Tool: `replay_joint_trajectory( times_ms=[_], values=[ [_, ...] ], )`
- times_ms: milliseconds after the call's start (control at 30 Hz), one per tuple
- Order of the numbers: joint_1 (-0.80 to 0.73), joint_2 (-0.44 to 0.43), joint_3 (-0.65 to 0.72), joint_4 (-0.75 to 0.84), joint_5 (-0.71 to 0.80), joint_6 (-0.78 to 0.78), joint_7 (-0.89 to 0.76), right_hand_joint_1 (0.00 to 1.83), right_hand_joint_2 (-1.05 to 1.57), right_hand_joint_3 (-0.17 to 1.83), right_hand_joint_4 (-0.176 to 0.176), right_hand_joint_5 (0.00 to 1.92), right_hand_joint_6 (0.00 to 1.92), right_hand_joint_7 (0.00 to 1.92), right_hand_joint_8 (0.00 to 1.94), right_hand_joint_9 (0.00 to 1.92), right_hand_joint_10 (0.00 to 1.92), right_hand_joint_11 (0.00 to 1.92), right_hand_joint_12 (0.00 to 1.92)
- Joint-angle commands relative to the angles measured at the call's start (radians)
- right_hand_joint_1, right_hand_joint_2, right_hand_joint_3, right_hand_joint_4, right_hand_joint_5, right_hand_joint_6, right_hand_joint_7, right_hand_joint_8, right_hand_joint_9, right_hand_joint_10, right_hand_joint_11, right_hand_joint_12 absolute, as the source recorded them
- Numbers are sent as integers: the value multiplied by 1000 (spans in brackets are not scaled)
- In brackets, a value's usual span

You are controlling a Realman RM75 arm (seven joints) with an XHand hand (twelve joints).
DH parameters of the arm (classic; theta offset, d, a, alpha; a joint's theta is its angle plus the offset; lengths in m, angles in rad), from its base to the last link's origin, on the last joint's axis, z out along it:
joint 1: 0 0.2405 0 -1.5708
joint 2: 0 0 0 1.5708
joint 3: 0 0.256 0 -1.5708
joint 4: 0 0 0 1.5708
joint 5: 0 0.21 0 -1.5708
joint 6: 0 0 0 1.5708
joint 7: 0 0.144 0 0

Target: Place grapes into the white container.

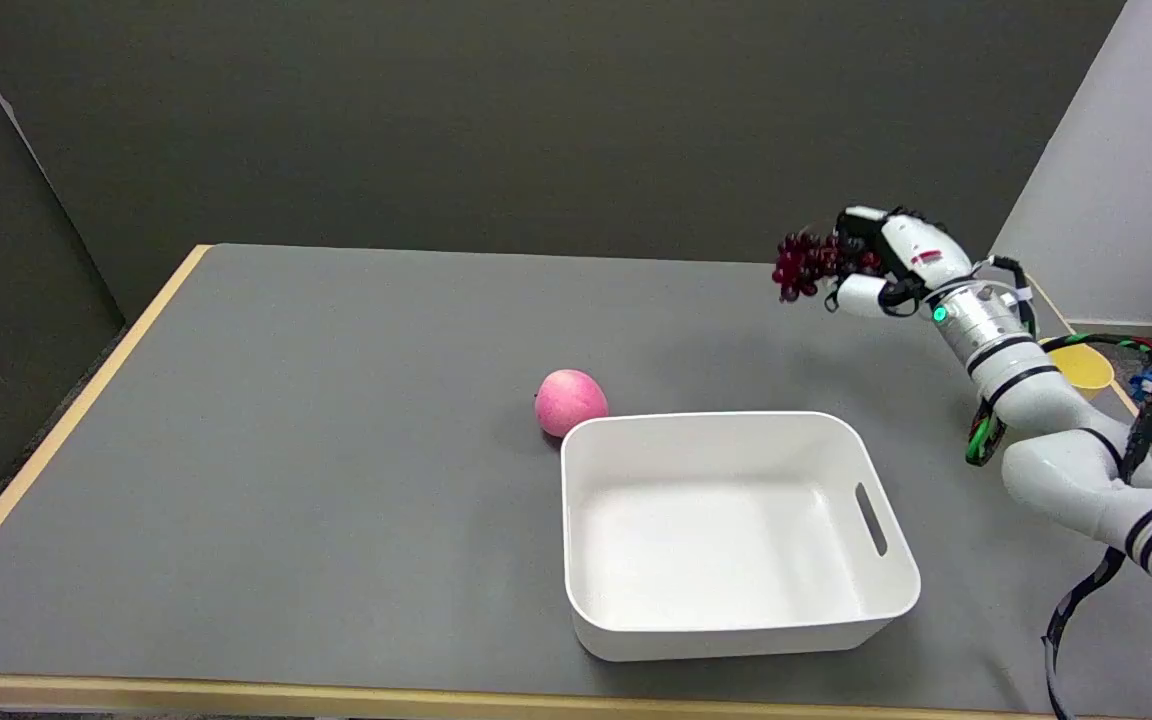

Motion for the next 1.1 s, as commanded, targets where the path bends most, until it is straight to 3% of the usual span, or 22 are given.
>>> replay_joint_trajectory(
  times_ms=[33,233,433,500,633,800,933,1000,1100],
  values=[
    [-347,43,157,428,141,220,7,786,1066,773,32,538,1921,528,1941,877,1921,632,1921],
    [-526,31,165,525,131,352,25,804,1003,872,44,581,1920,567,1941,956,1921,731,1921],
    [-604,28,54,501,47,536,17,848,885,1035,50,667,1915,768,1941,1031,1921,778,1921],
    [-603,28,-8,459,9,589,17,885,766,752,46,724,1921,768,1941,1043,1921,795,1921],
    [-562,13,-133,337,-20,701,27,880,725,767,74,790,1921,857,1941,1074,1921,816,1921],
    [-500,-82,-298,150,-30,759,27,895,728,752,85,812,1921,878,1941,1128,1921,939,1921],
    [-489,-138,-324,50,-40,818,14,922,734,758,68,807,1921,880,1941,1173,1921,997,1921],
    [-489,-154,-323,34,-52,850,-15,888,798,1076,63,744,1902,834,1941,1186,1921,983,1921],
    [-492,-154,-320,27,-55,882,-46,880,827,1133,49,718,1899,806,1941,1179,1921,971,1921]
  ],
)
